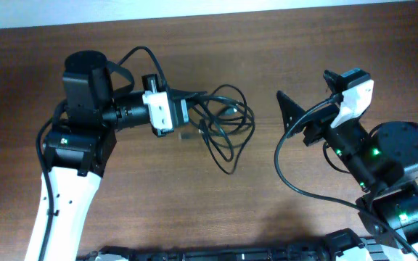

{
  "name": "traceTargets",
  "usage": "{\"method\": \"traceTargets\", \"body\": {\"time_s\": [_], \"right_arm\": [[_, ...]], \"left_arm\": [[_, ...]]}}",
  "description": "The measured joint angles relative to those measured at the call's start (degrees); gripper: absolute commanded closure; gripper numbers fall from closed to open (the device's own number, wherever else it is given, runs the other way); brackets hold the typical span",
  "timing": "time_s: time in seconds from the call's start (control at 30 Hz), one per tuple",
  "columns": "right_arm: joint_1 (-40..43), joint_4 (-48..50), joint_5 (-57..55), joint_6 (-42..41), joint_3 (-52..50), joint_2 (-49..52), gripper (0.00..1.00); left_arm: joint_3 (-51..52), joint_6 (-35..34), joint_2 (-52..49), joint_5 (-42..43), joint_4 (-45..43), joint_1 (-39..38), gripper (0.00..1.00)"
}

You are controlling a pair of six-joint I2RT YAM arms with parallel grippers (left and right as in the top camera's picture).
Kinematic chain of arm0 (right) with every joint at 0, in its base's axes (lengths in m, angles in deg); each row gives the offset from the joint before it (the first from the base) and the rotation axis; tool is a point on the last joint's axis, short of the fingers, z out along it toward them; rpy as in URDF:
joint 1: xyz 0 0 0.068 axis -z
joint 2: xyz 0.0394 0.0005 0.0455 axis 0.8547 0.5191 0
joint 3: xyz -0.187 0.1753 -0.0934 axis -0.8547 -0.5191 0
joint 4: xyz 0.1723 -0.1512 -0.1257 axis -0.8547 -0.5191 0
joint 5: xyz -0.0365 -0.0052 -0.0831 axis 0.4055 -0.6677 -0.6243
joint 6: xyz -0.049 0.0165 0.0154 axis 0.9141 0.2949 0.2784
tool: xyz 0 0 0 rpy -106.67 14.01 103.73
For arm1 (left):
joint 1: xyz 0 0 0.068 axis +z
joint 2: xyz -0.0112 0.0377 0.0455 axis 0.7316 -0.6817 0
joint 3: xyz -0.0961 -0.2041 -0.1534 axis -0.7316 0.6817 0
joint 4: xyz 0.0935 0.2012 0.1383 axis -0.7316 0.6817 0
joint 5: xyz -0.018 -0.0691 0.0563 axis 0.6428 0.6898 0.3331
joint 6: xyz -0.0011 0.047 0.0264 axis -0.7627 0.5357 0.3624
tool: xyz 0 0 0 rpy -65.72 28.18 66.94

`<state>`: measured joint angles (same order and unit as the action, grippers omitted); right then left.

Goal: Untangle cables

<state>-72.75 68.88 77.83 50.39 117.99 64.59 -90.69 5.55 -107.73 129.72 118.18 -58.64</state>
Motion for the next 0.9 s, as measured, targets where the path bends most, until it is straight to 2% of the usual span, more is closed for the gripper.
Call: {"method": "traceTargets", "body": {"time_s": [0.17,0.3,0.43,0.63,0.9], "right_arm": [[0.00,-1.62,-5.03,-1.16,0.00,0.00,0.01],[0.00,-1.07,-4.72,-0.22,0.00,0.00,0.01],[0.02,-1.01,7.10,8.26,0.00,0.00,0.01],[0.02,-1.11,27.12,16.00,0.00,0.35,0.01],[0.02,-0.98,39.56,17.53,0.00,4.52,0.01]], "left_arm": [[0.00,11.78,0.00,4.92,-0.13,0.00,1.00],[0.00,19.63,-0.02,9.92,-1.51,0.00,1.00],[0.07,24.35,0.00,18.40,-10.19,0.00,1.00],[0.09,26.05,0.00,24.74,-15.21,-0.59,1.00],[0.09,26.27,0.00,26.27,-16.94,-4.59,1.00]]}}
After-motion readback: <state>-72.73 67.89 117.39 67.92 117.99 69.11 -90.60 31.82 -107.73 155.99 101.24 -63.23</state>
